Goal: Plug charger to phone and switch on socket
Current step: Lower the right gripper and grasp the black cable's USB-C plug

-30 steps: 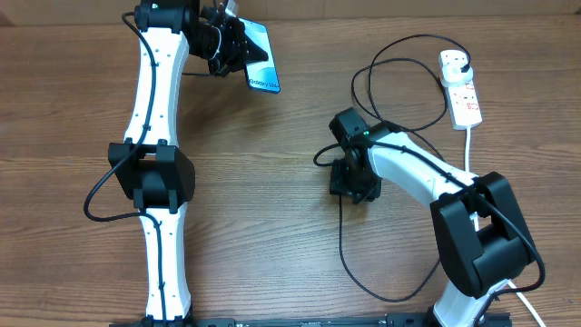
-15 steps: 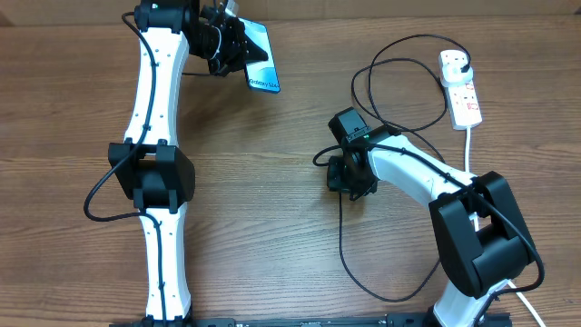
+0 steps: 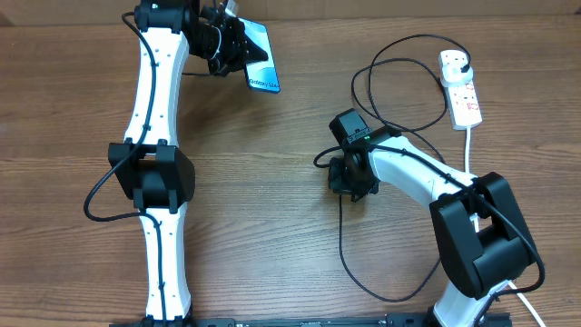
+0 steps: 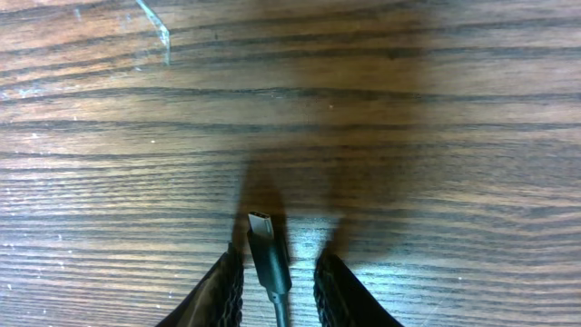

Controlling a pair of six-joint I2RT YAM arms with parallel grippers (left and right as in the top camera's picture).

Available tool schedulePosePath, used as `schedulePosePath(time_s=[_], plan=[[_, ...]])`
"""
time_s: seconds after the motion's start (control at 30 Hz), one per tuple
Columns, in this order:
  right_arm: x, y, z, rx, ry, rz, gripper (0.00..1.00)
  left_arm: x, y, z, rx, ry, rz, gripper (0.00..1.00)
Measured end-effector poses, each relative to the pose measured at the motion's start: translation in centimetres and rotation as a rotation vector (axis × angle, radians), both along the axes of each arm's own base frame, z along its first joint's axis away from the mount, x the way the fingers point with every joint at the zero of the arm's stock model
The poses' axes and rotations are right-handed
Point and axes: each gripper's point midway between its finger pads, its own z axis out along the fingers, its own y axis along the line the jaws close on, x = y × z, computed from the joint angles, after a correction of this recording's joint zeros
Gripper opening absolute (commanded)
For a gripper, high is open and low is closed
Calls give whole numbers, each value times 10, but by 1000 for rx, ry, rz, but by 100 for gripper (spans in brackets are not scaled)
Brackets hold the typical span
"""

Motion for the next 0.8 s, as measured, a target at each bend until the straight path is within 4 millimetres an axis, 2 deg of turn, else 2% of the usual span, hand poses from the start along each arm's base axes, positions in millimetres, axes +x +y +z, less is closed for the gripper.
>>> schedulePosePath(time_s=[0.53,0.8], plan=[[-2,1,-1,-51,-21,7,23,0,0,0,0,0,0,4],[-3,-2,-1,-73,-19,-17,16,0,0,0,0,0,0,4]])
